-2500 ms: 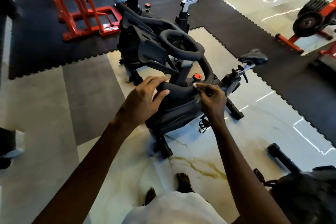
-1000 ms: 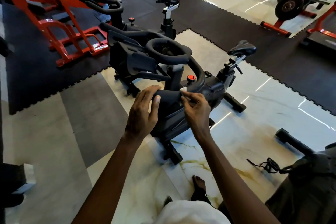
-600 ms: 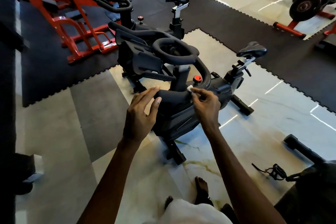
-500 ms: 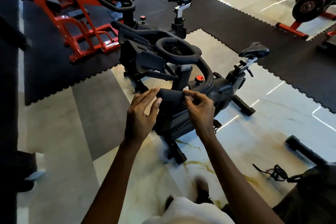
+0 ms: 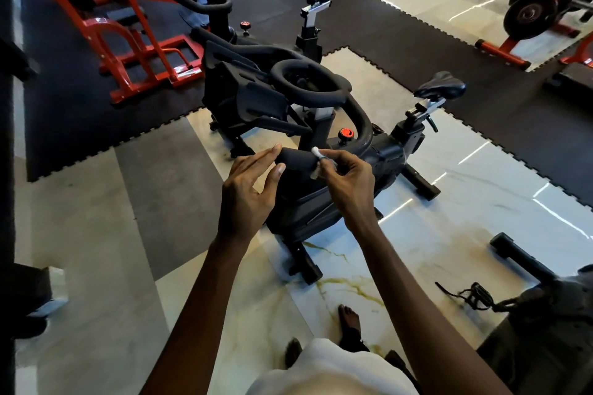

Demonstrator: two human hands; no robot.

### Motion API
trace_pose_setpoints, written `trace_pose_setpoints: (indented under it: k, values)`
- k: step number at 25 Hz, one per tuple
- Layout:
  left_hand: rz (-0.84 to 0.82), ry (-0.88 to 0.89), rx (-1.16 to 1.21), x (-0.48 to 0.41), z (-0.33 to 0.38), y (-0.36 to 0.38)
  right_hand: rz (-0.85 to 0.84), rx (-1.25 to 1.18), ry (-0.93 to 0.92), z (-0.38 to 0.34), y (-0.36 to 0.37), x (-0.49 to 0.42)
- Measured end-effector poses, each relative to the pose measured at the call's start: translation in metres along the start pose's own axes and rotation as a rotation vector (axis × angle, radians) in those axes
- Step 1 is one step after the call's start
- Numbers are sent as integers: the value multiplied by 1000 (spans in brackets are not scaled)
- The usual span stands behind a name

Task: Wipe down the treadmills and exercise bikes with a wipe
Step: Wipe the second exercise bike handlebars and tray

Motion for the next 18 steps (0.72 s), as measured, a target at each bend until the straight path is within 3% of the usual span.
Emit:
trace_pose_setpoints:
  k: [6,11,18]
  values:
    - [-70,-32,38,2,-4,-2,-122,-19,-184,-31,24,6]
    - [-39,-41,37,-1,-1,-1,-7,9,-104,-9,3,3]
    - [13,-20,-1,4,2,2,-137,101,-287,-16,-2,-2]
Point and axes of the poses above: each hand's wrist, its own x-axis away from the middle knuckle, its own y-axis out of the palm, z = x × y, the point moved 5 cm from there along -x, towards the middle knuckle, and after that the axes turned 6 degrees about -x, right-handed, at the moved point
